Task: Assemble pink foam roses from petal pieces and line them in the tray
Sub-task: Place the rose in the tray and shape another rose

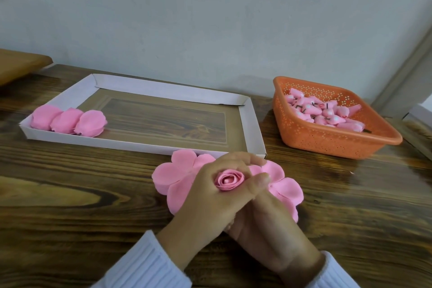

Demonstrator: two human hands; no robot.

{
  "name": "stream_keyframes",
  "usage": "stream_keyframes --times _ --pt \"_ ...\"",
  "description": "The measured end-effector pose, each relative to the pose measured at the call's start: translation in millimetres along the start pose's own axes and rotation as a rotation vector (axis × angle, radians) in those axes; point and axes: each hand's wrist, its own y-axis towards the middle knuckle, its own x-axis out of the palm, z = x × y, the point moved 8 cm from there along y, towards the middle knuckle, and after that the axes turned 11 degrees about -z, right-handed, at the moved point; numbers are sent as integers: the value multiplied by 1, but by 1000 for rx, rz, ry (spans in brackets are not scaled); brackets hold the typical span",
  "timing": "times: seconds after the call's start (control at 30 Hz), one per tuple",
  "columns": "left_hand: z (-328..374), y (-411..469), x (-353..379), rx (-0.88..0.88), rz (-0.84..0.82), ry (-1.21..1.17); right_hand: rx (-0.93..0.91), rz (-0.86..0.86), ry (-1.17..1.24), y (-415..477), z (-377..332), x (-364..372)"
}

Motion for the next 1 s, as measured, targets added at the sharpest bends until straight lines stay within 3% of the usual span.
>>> stream_keyframes --times 0.1,0.23,0.37,0.57,0.63,0.73,0.9,1.0 --pt "-2 -3 -11 -45 130 75 118 59 -282 -6 -7 -14" --pt "11 -7 -23 80 266 343 19 81 -213 -10 -25 -12" --pt "27 -6 -12 250 217 676 -37 41 -347 -13 -25 -5" --pt "30 -11 6 339 204 834 -110 -11 -409 -14 -27 -2" --pt "27 -9 5 317 206 790 -107 -30 -382 -12 -25 -1" --pt "15 -9 -7 171 227 534 -95 -100 -266 -7 -23 10" --pt "13 -8 -12 114 193 97 -20 73 -385 -7 -15 -18" --pt "12 -8 -17 103 248 1 -40 98 -417 -8 -17 -17"
